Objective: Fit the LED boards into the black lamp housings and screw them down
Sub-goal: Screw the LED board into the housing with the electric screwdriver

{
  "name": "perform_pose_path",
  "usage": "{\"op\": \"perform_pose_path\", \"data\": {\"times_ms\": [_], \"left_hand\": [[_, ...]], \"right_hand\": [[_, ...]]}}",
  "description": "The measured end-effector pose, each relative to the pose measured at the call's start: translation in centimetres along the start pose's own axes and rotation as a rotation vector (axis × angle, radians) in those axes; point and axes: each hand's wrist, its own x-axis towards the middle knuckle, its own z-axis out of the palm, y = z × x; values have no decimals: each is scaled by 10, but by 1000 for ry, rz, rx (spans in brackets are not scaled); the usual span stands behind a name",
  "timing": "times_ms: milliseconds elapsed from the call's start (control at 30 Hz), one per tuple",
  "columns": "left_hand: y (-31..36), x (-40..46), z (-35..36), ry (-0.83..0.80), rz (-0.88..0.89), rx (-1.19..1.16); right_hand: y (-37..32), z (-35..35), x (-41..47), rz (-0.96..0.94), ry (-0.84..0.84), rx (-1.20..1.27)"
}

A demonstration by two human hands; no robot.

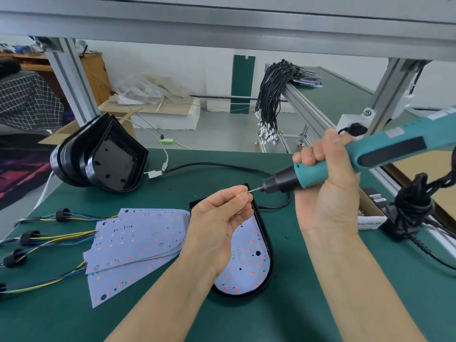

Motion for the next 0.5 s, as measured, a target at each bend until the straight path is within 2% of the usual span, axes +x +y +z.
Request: {"op": "perform_pose_path", "data": {"times_ms": [200,367,500], "left_hand": [[-1,1,-1,-6,21,44],[-4,2,1,50,251,277],[-5,5,2,74,254,274]], "right_hand": [[3,-1,1,22,4,2],[5,-2,1,11,53,-2],[10,-2,2,-9,56,-8]]}}
